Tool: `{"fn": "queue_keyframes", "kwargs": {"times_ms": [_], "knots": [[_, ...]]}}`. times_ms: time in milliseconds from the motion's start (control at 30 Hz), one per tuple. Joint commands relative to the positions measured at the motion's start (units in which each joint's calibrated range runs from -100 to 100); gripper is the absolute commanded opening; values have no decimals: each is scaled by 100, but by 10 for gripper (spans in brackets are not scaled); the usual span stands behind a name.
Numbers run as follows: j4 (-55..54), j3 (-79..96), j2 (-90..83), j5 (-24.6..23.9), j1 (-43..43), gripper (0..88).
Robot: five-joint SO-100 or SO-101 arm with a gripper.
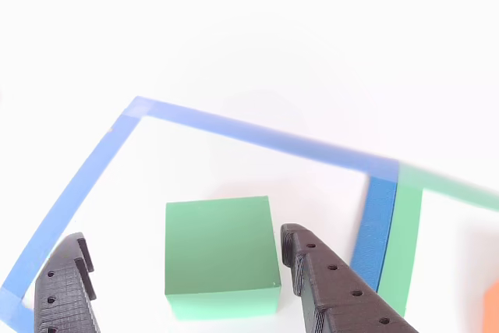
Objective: Tower of hanoi
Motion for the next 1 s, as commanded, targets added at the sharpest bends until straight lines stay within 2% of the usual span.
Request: {"fn": "queue_keyframes", "kwargs": {"times_ms": [0, 600, 967], "knots": [[-161, -179, 28, 0, -74, 232], [-161, -370, 206, 0, -112, 90], [114, -306, -174, 0, -169, 67]]}}
